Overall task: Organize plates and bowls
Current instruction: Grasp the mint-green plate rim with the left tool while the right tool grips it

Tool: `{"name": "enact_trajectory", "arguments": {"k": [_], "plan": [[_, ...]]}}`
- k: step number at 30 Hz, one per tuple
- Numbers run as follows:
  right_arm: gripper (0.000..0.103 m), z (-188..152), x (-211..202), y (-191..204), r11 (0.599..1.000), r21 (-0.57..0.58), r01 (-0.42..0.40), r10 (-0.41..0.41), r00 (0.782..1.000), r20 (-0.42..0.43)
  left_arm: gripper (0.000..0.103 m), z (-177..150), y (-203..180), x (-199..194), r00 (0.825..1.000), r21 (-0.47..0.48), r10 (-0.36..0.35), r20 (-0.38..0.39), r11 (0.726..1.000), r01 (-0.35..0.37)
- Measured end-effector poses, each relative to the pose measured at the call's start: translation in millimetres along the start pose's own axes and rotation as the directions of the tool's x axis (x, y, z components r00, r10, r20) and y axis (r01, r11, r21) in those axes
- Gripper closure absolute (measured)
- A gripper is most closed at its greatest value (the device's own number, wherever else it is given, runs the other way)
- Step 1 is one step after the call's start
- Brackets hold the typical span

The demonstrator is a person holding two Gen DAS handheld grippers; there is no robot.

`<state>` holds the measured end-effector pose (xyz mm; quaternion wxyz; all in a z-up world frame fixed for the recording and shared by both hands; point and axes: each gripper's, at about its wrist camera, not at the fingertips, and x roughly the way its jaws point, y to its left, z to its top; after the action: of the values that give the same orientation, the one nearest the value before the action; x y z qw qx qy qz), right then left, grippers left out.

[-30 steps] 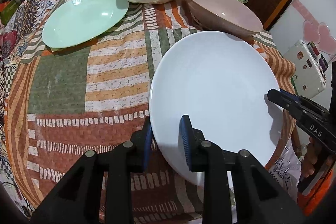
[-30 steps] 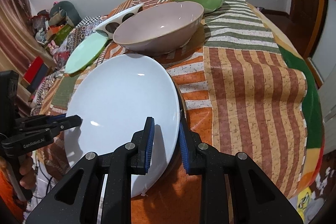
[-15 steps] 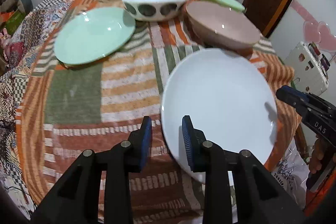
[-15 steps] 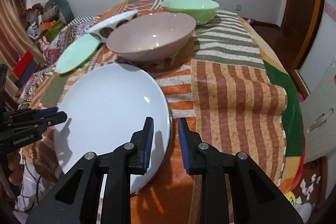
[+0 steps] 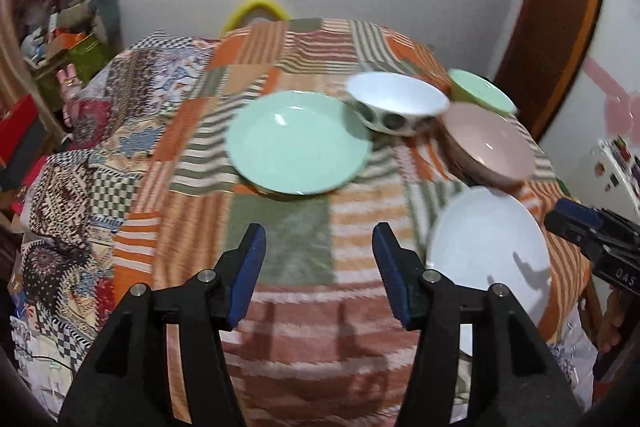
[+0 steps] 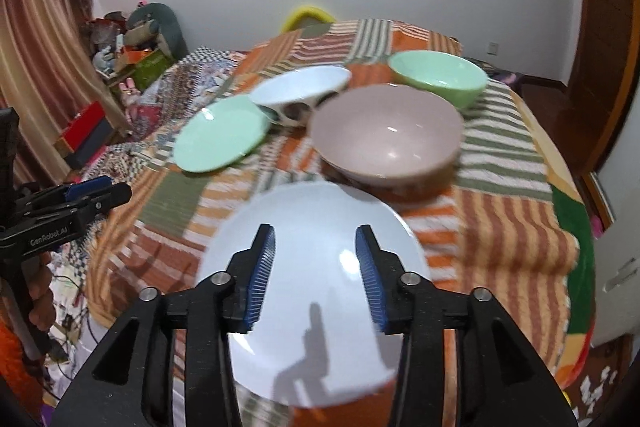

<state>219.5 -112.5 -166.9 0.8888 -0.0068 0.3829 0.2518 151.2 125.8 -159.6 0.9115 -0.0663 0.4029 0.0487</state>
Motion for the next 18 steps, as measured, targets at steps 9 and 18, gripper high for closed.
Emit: {"name": "enact_trajectory", "arguments": {"k": [9, 18], "plan": [[0.048, 34.0, 45.8, 40.6, 0.999, -0.029, -0.024, 0.024, 1.0, -0.005, 0.048, 30.1, 65.8, 34.9, 0.997, -0.063, 0.08, -0.015, 0.995, -0.081], [0.048, 59.8, 101.6, 58.1, 0.999, -0.039, -0.029, 0.027, 0.997, -0.066, 0.048, 48.3, 100.9, 109.9, 0.995, -0.09, 0.074, -0.072, 0.993, -0.081]]}}
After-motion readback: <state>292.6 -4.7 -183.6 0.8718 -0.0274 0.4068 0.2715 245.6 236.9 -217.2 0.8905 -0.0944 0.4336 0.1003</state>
